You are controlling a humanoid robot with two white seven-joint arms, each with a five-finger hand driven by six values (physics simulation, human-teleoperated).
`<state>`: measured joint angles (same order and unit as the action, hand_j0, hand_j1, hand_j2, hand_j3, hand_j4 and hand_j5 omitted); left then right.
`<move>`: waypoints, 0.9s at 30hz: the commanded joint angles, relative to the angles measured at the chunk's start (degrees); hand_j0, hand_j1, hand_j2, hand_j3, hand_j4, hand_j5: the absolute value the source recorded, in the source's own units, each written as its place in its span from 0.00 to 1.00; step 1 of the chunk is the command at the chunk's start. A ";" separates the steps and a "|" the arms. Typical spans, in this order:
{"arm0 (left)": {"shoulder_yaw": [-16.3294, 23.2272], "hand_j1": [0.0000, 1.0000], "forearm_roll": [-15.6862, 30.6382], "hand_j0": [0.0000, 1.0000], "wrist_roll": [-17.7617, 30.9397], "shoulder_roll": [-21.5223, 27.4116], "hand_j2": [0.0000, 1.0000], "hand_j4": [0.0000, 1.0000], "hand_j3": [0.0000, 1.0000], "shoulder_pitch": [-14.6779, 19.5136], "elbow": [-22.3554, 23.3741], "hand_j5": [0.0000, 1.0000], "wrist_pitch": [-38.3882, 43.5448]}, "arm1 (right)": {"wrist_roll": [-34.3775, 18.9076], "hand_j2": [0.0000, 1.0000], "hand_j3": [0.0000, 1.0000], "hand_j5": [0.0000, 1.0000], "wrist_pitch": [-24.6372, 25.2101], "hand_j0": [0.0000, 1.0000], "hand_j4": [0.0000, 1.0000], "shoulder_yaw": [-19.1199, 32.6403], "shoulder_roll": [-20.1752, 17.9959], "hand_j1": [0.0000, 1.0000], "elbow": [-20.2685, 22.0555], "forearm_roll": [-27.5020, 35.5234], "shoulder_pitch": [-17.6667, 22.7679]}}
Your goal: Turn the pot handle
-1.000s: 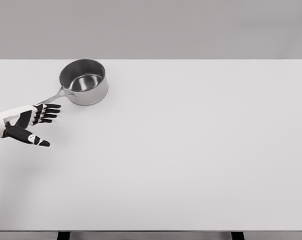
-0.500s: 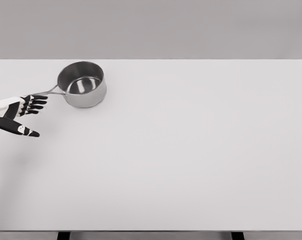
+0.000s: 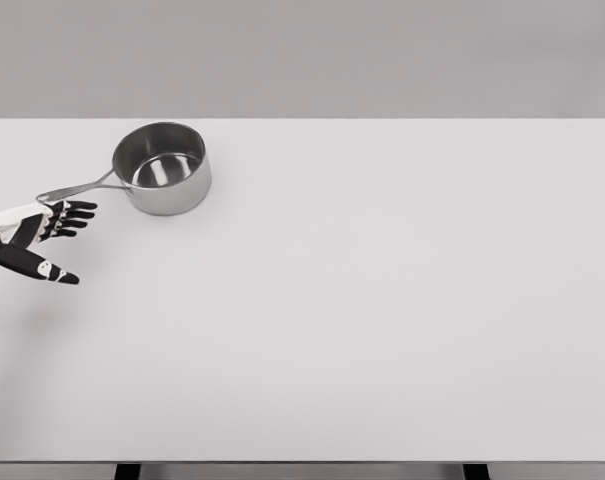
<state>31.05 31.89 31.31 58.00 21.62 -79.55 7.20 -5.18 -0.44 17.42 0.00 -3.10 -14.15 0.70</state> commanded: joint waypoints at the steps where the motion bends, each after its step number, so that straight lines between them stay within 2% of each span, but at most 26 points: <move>1: 0.06 1.00 -1.21 1.00 -0.02 0.18 1.00 1.00 1.00 -0.18 -1.83 1.00 0.01 | -0.01 1.00 1.00 1.00 0.00 1.00 1.00 -0.01 0.00 1.00 0.02 -0.01 0.00; 3: -0.38 1.00 -5.08 1.00 -0.02 0.79 1.00 1.00 1.00 -0.97 -5.43 1.00 0.09 | -0.01 1.00 1.00 1.00 0.00 1.00 1.00 -0.01 0.00 1.00 0.02 -0.01 0.00; 9: -0.64 1.00 -5.17 1.00 0.16 6.59 1.00 1.00 1.00 -0.97 -13.17 1.00 5.37 | -0.01 1.00 1.00 1.00 0.00 1.00 1.00 -0.01 0.00 1.00 0.03 -0.01 0.00; 13: -0.64 1.00 -5.26 1.00 0.51 8.79 1.00 1.00 1.00 -0.88 -16.07 1.00 15.99 | -0.01 1.00 1.00 1.00 0.00 1.00 1.00 -0.01 0.00 1.00 0.02 -0.01 0.00; 17: -0.47 1.00 -5.26 1.00 0.69 9.93 1.00 1.00 1.00 -0.35 -16.77 1.00 20.83 | -0.01 1.00 1.00 1.00 0.00 1.00 1.00 -0.01 0.00 1.00 0.03 -0.01 0.00; 21: -0.38 1.00 -5.52 1.00 0.60 9.76 1.00 1.00 1.00 2.02 -17.39 1.00 21.54 | -0.01 1.00 1.00 1.00 0.00 1.00 1.00 -0.01 0.00 1.00 0.03 -0.01 0.00; 27: -0.12 1.00 -9.04 1.00 0.60 5.98 1.00 1.00 1.00 4.22 -16.34 1.00 21.54 | -0.01 1.00 1.00 1.00 0.00 1.00 1.00 -0.01 0.00 1.00 0.03 -0.01 0.00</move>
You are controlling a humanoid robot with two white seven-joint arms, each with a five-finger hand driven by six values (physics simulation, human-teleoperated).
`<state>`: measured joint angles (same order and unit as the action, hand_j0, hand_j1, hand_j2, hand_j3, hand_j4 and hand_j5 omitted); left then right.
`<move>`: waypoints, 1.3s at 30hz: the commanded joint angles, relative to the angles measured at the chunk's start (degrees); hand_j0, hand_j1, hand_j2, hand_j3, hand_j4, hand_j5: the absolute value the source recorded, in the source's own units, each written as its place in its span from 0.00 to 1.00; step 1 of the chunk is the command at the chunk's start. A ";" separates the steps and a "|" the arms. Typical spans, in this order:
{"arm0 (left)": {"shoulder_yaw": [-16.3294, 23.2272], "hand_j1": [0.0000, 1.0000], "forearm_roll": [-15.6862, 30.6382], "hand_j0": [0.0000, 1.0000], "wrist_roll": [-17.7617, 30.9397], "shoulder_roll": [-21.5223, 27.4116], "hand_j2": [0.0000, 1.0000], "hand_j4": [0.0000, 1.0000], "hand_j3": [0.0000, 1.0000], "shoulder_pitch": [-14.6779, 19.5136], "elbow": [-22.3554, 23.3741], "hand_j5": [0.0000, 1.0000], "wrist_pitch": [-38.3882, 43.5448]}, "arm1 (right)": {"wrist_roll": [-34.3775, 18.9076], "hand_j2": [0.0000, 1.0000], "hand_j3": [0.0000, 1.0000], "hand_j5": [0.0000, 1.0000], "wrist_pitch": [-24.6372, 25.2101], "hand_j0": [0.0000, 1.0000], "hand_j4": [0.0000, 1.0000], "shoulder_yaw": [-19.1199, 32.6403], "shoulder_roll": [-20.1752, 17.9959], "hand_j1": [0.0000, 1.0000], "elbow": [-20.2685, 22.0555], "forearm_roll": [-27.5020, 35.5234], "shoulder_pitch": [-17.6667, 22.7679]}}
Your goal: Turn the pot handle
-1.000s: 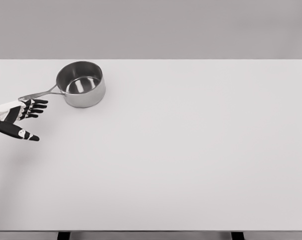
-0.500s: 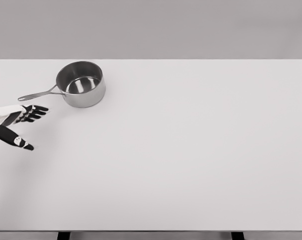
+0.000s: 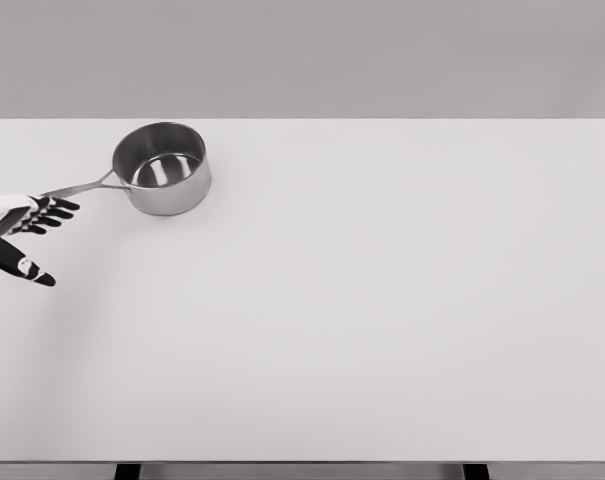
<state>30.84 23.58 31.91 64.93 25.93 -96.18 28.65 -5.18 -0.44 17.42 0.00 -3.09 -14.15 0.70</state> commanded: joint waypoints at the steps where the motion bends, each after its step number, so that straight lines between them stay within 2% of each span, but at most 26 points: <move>1: 0.09 1.00 -0.91 1.00 -0.01 -1.39 1.00 1.00 1.00 0.00 0.55 1.00 0.09 | -0.01 1.00 1.00 1.00 0.00 1.00 1.00 -0.02 0.00 1.00 0.02 0.00 0.00; 5: 0.36 1.00 -4.34 1.00 0.08 -4.99 1.00 1.00 1.00 1.67 3.63 1.00 0.00 | -0.01 1.00 1.00 1.00 0.00 1.00 1.00 -0.02 0.00 1.00 -0.07 0.00 0.00; 19: 0.45 1.00 -5.92 1.00 -0.01 -6.40 1.00 1.00 1.00 3.87 7.85 1.00 0.00 | -0.01 1.00 1.00 1.00 0.00 1.00 1.00 0.07 0.00 1.00 0.02 0.00 0.00; 21: 0.45 1.00 -7.23 1.00 -0.01 -6.84 1.00 1.00 1.00 4.22 8.47 1.00 0.00 | -0.01 1.00 1.00 1.00 0.00 1.00 1.00 0.07 0.00 1.00 0.02 0.00 0.00; 22: 0.45 1.00 -8.47 1.00 0.08 -8.51 1.00 1.00 1.00 4.92 9.78 1.00 0.00 | -0.01 1.00 1.00 1.00 0.00 1.00 1.00 -0.02 0.00 1.00 0.02 0.00 0.00; 27: 3.61 1.00 -9.08 1.00 0.08 -10.18 1.00 1.00 1.00 8.79 13.21 1.00 0.00 | -0.01 1.00 1.00 1.00 0.00 1.00 1.00 -0.02 0.00 1.00 0.02 0.00 0.00; 31: 4.40 1.00 -10.66 1.00 0.08 -12.02 1.00 1.00 1.00 10.37 15.67 1.00 -0.09 | -0.01 1.00 1.00 1.00 0.00 1.00 1.00 -0.02 0.00 1.00 0.02 0.00 0.00; 39: 4.14 1.00 -10.40 1.00 0.08 -11.50 1.00 1.00 1.00 10.20 14.97 1.00 -0.09 | -0.01 1.00 1.00 1.00 0.00 1.00 1.00 -0.02 0.00 1.00 0.02 0.00 0.00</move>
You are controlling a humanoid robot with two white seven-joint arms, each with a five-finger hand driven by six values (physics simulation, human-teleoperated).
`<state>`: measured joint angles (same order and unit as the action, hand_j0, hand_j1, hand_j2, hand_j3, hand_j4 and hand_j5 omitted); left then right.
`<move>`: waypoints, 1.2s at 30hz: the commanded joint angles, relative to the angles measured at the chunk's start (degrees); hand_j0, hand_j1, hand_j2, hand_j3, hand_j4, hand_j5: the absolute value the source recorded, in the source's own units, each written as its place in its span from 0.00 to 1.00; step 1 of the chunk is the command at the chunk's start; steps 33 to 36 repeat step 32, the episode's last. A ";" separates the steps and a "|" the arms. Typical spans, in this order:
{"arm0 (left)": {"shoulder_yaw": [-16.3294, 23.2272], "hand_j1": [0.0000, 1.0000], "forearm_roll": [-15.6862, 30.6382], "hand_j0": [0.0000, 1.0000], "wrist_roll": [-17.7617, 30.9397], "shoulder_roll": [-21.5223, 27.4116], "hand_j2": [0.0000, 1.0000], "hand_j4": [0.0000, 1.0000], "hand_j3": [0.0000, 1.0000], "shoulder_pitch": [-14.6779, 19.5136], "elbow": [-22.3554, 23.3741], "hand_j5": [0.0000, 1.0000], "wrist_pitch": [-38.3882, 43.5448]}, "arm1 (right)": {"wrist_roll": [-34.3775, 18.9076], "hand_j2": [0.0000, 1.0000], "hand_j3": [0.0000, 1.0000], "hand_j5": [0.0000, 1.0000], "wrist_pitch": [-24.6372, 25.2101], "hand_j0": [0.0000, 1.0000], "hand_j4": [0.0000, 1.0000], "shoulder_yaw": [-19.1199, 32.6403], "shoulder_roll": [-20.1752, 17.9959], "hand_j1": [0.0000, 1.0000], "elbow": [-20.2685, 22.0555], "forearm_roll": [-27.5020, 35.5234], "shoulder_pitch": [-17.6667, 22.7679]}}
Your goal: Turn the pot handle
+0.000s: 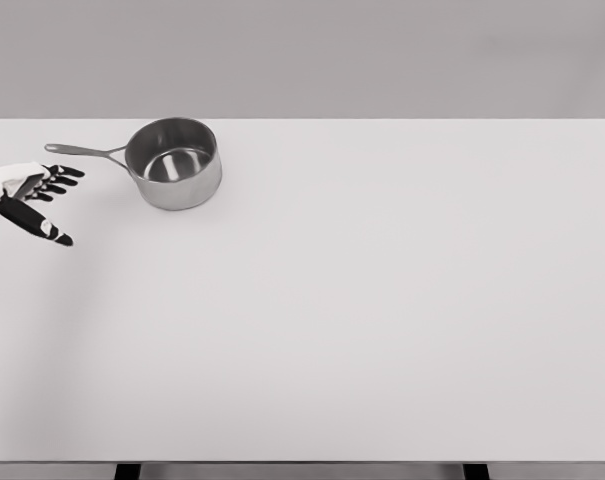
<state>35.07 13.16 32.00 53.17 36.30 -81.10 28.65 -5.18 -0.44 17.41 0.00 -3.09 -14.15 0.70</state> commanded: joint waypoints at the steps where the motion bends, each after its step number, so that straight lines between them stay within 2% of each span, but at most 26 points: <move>1: -0.52 1.00 0.37 1.00 -0.01 0.53 1.00 1.00 1.00 0.00 -0.99 1.00 -0.08 | -0.01 1.00 1.00 1.00 0.00 1.00 1.00 -0.01 0.00 1.00 -0.07 0.00 0.00; 4: -2.81 1.00 0.64 1.00 -0.01 3.96 1.00 1.00 1.00 -0.35 -5.64 1.00 -0.08 | -0.01 1.00 1.00 1.00 0.00 1.00 1.00 -0.01 0.00 1.00 0.02 0.00 0.00; 6: -5.18 1.00 2.74 1.00 -0.01 7.56 1.00 1.00 1.00 -2.72 -9.60 1.00 -0.70 | -0.01 1.00 1.00 1.00 0.00 1.00 1.00 -0.01 0.00 1.00 0.02 0.00 0.00; 7: -7.37 1.00 4.15 1.00 -0.01 8.53 1.00 1.00 1.00 -4.30 -11.09 1.00 -0.79 | -0.01 1.00 1.00 1.00 0.00 1.00 1.00 -0.01 0.00 1.00 0.02 0.00 0.00; 10: -18.18 1.00 4.59 1.00 -0.01 10.03 1.00 1.00 1.00 -11.51 -16.01 1.00 -0.96 | -0.01 1.00 1.00 1.00 0.00 1.00 1.00 -0.01 0.00 1.00 0.02 0.00 0.00; 12: -24.68 1.00 4.50 1.00 -0.01 9.50 1.00 1.00 1.00 -16.16 -19.17 1.00 -5.60 | -0.01 1.00 1.00 1.00 0.00 1.00 1.00 -0.01 0.00 1.00 -0.07 0.00 0.00; 13: -26.71 1.00 4.59 1.00 -0.01 9.24 1.00 1.00 1.00 -17.31 -20.41 1.00 -9.56 | -0.01 1.00 1.00 1.00 0.00 1.00 1.00 -0.01 0.00 1.00 0.02 0.00 0.00; 15: -29.97 1.00 4.94 1.00 0.08 7.13 1.00 1.00 1.00 -18.28 -22.17 1.00 -22.91 | -0.01 1.00 1.00 1.00 0.00 1.00 1.00 -0.01 0.00 1.00 0.02 0.00 0.00; 16: -30.23 1.00 5.03 1.00 0.08 5.81 1.00 1.00 1.00 -18.28 -22.17 1.00 -31.94 | -0.01 1.00 1.00 1.00 0.00 1.00 1.00 -0.01 0.00 1.00 -0.07 0.00 0.00; 19: -29.97 1.00 4.94 1.00 0.08 2.03 1.00 1.00 1.00 -18.54 -22.17 1.00 -50.95 | -0.01 1.00 1.00 1.00 0.00 1.00 1.00 -0.01 0.00 1.00 0.02 0.00 0.00; 20: -29.62 1.00 4.68 1.00 0.08 0.89 1.00 1.00 1.00 -20.30 -22.17 1.00 -60.10 | -0.01 1.00 1.00 1.00 0.00 1.00 1.00 -0.01 0.00 1.00 0.02 0.00 0.00; 21: -29.53 1.00 4.59 1.00 0.17 0.19 1.00 1.00 1.00 -21.87 -22.17 1.00 -63.65 | -0.01 1.00 1.00 1.00 0.00 1.00 1.00 0.08 0.00 1.00 0.02 0.00 0.00; 23: -29.53 1.00 4.33 1.00 0.17 -2.36 1.00 1.00 1.00 -25.05 -22.26 1.00 -63.65 | -0.01 1.00 1.00 1.00 0.00 1.00 1.00 -0.01 0.00 1.00 0.02 0.00 0.00; 25: -29.53 1.00 3.45 1.00 0.17 -3.77 1.00 1.00 1.00 -25.66 -22.17 1.00 -63.65 | -0.01 1.00 1.00 1.00 0.00 1.00 1.00 -0.01 0.00 1.00 -0.07 0.00 0.00; 28: -29.53 1.00 -2.70 1.00 0.17 -6.85 1.00 1.00 1.00 -26.72 -22.26 1.00 -63.65 | -0.01 1.00 1.00 1.00 0.00 1.00 1.00 -0.01 0.00 1.00 0.02 0.00 0.00; 36: -29.53 1.00 -3.06 1.00 0.17 -7.64 1.00 1.00 1.00 -27.60 -22.17 1.00 -63.65 | -0.01 1.00 1.00 1.00 0.00 1.00 1.00 -0.01 0.00 1.00 0.02 0.00 0.00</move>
